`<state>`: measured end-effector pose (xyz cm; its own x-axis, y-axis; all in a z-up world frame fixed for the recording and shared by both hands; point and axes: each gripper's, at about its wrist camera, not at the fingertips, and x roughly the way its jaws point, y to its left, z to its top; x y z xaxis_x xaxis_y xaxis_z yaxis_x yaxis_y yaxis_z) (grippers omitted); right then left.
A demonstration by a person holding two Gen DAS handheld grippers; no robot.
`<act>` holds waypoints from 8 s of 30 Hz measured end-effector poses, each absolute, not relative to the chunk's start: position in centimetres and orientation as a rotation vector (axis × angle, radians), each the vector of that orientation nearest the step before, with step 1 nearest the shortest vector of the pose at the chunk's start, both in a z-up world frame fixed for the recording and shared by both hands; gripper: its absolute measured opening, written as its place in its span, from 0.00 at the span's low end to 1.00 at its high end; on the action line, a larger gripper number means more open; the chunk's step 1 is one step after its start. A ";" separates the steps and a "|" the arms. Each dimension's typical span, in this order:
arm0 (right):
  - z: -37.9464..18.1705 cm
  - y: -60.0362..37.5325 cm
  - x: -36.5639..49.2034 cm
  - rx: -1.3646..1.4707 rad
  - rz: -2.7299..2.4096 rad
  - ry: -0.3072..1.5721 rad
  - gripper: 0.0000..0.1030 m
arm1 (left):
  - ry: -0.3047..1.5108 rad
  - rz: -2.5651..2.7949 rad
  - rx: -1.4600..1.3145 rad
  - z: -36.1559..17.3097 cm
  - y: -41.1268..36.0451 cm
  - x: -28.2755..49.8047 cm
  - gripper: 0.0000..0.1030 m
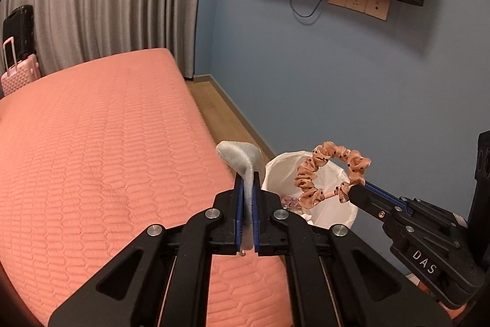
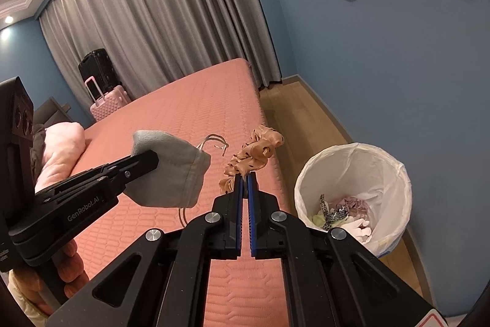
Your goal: Collect trash
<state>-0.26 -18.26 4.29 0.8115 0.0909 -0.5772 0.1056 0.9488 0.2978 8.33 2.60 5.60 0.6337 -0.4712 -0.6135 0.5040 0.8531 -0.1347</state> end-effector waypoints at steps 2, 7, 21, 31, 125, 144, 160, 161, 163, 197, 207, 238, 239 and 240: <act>4.8 -19.3 -1.0 0.332 -0.022 0.609 0.02 | 0.675 -0.573 0.063 6.0 1.8 8.0 0.05; 6.1 -21.5 -2.3 0.344 -0.050 0.571 0.03 | 0.645 -0.609 0.091 7.2 -0.9 7.0 0.05; 8.1 -25.3 -3.5 0.349 -0.122 0.517 0.03 | 0.589 -0.717 0.146 9.3 -6.3 5.5 0.05; 7.6 -26.9 -2.3 0.347 -0.159 0.516 0.03 | 0.602 -0.763 0.134 9.0 -8.8 6.9 0.07; 1.3 -20.8 -6.0 0.145 -0.338 0.715 0.95 | 0.691 -0.350 0.114 2.0 -1.7 4.0 0.93; 0.1 -20.7 -6.0 0.138 -0.361 0.747 0.95 | 0.716 -0.284 0.103 1.2 -1.5 3.9 0.93; -0.3 -20.8 -6.0 0.147 -0.371 0.756 0.95 | 0.738 -0.261 0.125 0.6 -1.9 3.7 0.93; -0.3 -20.8 -6.0 0.148 -0.372 0.755 0.95 | 0.737 -0.261 0.126 0.6 -2.0 3.7 0.93; -0.4 -20.9 -6.0 0.149 -0.371 0.758 0.95 | 0.740 -0.264 0.128 0.5 -2.0 3.7 0.93; -0.5 -20.8 -6.1 0.148 -0.375 0.763 0.95 | 0.735 -0.277 0.138 0.5 -2.1 3.4 0.93; -0.6 -20.9 -6.1 0.149 -0.378 0.762 0.95 | 0.734 -0.277 0.138 0.5 -2.1 3.3 0.93; -1.1 -21.0 -6.6 0.158 -0.387 0.764 0.95 | 0.754 -0.264 0.132 0.3 -2.2 3.3 0.93; -1.1 -21.0 -6.7 0.158 -0.388 0.764 0.95 | 0.753 -0.265 0.133 0.3 -2.2 3.3 0.93; -1.1 -20.9 -6.7 0.159 -0.388 0.764 0.95 | 0.753 -0.264 0.134 0.3 -2.2 3.3 0.93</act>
